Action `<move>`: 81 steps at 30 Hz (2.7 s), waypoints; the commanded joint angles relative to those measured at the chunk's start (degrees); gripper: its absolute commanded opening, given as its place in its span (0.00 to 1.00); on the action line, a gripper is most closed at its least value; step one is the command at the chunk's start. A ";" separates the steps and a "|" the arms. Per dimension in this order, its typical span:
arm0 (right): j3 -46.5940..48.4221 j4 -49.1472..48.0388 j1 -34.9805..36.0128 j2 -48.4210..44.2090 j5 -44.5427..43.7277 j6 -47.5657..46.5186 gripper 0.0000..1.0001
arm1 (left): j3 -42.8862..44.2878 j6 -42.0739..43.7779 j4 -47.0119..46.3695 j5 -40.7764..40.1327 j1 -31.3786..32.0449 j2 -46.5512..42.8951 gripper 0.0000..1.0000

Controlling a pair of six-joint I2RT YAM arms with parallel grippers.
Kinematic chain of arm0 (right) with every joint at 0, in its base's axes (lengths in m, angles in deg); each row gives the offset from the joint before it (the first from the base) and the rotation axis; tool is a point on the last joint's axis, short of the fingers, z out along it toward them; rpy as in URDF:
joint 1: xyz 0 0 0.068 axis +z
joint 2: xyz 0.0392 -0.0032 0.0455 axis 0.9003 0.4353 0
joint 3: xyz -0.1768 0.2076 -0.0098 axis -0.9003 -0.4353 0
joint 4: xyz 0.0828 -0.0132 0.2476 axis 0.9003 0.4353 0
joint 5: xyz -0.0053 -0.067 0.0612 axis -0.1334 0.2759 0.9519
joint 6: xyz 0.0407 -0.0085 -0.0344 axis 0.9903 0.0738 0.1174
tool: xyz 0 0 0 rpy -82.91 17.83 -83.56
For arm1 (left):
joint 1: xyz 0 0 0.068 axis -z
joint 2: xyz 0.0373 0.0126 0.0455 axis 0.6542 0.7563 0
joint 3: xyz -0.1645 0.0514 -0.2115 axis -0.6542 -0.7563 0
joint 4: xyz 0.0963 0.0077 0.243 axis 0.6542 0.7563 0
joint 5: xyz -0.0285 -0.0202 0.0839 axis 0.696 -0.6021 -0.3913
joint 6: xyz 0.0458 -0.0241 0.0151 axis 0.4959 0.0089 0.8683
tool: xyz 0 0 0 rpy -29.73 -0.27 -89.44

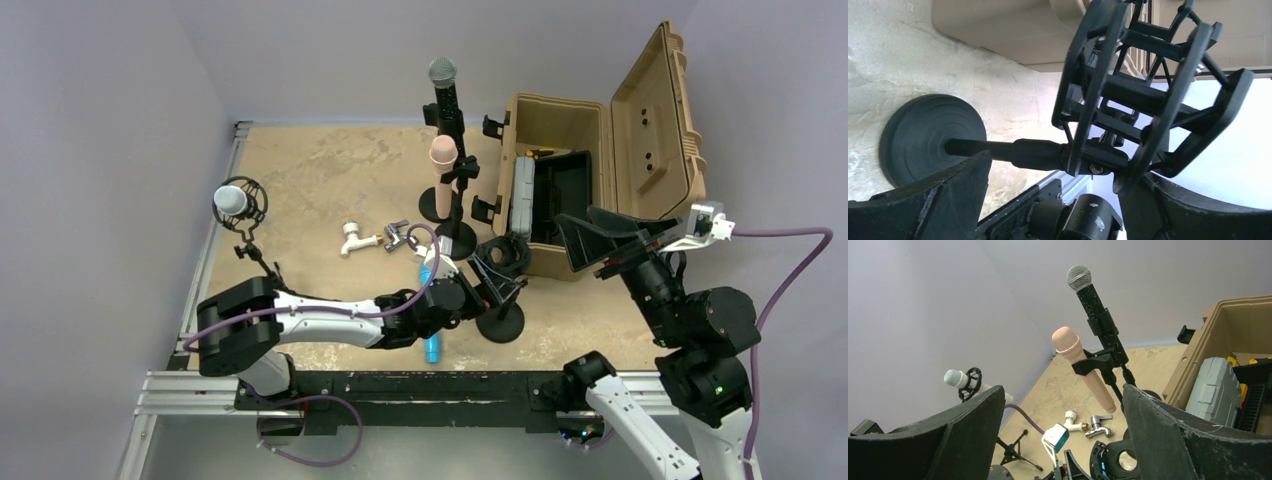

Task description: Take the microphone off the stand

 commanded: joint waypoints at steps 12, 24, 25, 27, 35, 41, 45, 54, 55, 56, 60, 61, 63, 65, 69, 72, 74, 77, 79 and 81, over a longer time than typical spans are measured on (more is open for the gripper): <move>-3.49 -4.03 0.12 3.88 4.00 -1.22 0.87 | 5.49 43.23 8.53 -2.27 1.30 -14.60 0.98; -3.35 -4.79 0.14 11.17 4.92 -6.09 0.87 | 11.85 60.22 27.59 4.50 -3.69 -32.62 0.98; -3.22 -4.89 0.04 12.08 5.23 -6.30 0.87 | 12.54 60.59 30.02 4.93 -5.16 -34.29 0.98; -3.09 -5.51 0.11 13.78 5.93 -6.61 0.87 | 13.24 61.32 34.43 6.01 -8.11 -37.33 0.98; -4.28 -13.39 0.20 21.33 16.40 -8.24 0.87 | 18.31 68.64 47.88 0.43 -10.21 -44.89 0.98; -3.66 -19.27 4.18 25.61 16.06 -6.47 0.87 | 23.36 70.30 58.06 -11.32 -10.21 -47.71 0.98; -3.27 -23.64 11.28 28.47 12.76 -4.98 0.87 | 26.55 73.05 63.73 -21.61 -10.21 -49.19 0.98; -2.14 -26.95 22.35 32.86 5.53 -3.13 0.87 | 31.35 78.14 71.66 -40.12 -19.77 -47.40 1.00; -2.03 -26.78 22.61 32.78 5.36 -3.08 0.87 | 30.91 78.90 70.37 -38.50 -23.80 -47.70 1.00; -2.14 -26.69 22.74 32.39 5.11 -3.04 0.87 | 30.55 79.27 69.52 -36.66 -28.96 -47.91 1.00; -2.45 -25.41 22.85 29.92 3.44 -3.03 0.87 | 30.03 77.25 69.03 -25.40 -42.55 -46.65 1.00; -2.50 -24.93 22.88 29.27 3.10 -2.97 0.87 | 30.37 75.48 69.88 -23.87 -44.58 -45.89 1.00; -2.62 -24.13 22.84 28.12 2.40 -2.95 0.87 | 30.60 71.80 70.61 -23.19 -46.36 -44.43 0.98; -2.79 -23.35 22.84 27.25 1.77 -2.95 0.87 | 29.28 70.28 68.65 -22.10 -48.83 -43.69 0.92; -2.98 -22.37 22.88 26.09 1.38 -3.10 0.87 | 27.91 66.48 67.28 -19.46 -52.46 -42.93 0.83; -3.53 -22.16 22.86 25.59 0.67 -3.60 0.87 | 27.29 64.12 67.04 -19.25 -53.42 -42.64 0.83; -3.84 -22.00 22.88 25.40 0.31 -3.92 0.87 | 26.43 63.72 65.97 -19.59 -53.90 -42.68 0.81; -4.24 -21.79 22.84 25.24 -0.02 -4.38 0.87 | 24.78 63.51 63.49 -19.30 -54.60 -42.86 0.75; -4.45 -21.70 22.88 25.09 0.00 -4.72 0.87 | 24.44 63.15 62.93 -18.77 -55.19 -42.40 0.72; -4.47 -21.40 22.89 24.89 -0.03 -4.94 0.88 | 24.52 62.45 63.44 -18.59 -55.46 -41.69 0.70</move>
